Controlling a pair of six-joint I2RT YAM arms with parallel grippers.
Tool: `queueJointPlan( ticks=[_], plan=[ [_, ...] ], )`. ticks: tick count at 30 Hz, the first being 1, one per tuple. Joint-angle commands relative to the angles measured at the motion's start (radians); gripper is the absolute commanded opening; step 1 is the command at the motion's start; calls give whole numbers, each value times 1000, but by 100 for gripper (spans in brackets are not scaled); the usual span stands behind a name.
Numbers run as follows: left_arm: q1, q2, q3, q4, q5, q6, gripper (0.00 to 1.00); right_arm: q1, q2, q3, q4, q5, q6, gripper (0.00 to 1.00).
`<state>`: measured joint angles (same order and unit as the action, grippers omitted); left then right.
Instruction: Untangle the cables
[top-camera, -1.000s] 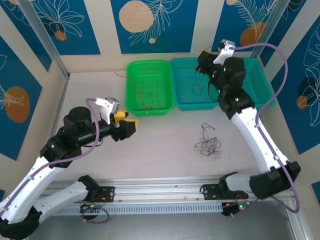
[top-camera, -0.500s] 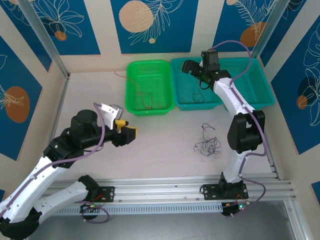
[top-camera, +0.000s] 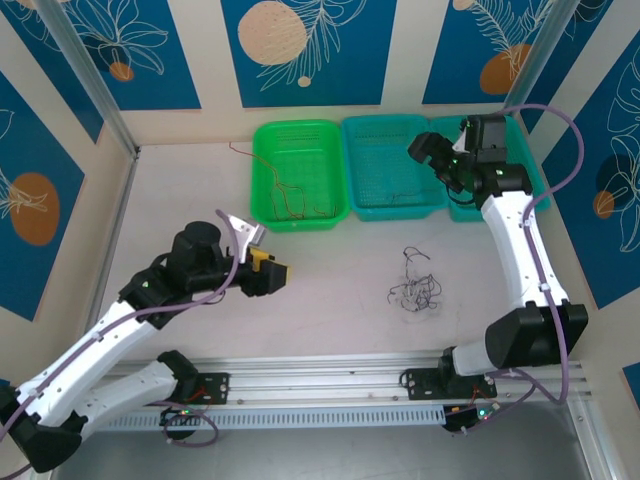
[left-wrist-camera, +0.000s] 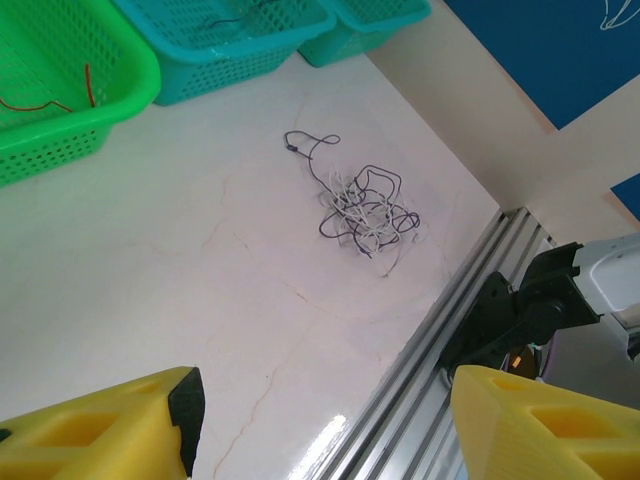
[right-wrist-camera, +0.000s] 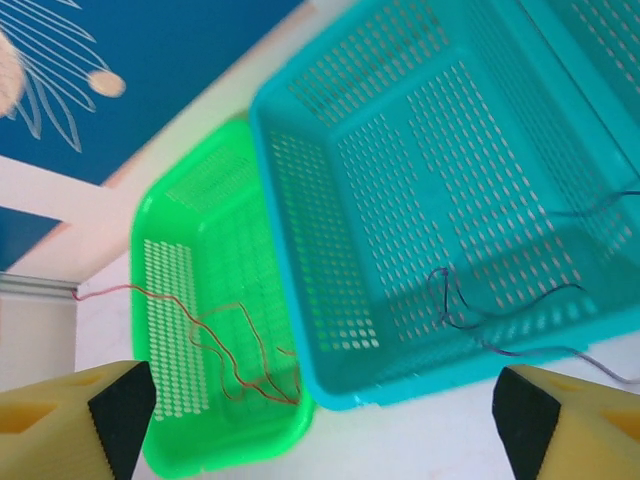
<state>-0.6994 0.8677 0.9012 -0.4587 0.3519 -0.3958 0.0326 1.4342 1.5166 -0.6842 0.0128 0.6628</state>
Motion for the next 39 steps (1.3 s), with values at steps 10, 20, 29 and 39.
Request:
queueJointPlan(
  ticks=[10, 20, 29, 39],
  plan=[
    [-17, -44, -4, 28, -17, -24, 67, 28, 391, 316, -172, -218, 46, 88],
    [-16, -59, -38, 22, 0, -15, 67, -147, 46, -253, -45, -80, 200, 93],
    [-18, -20, -27, 56, 36, -4, 68, -220, 13, -520, 201, -333, 175, 94],
    [-17, -61, -64, 59, 17, -23, 70, -221, 95, -519, 334, -308, 242, 41]
  ],
)
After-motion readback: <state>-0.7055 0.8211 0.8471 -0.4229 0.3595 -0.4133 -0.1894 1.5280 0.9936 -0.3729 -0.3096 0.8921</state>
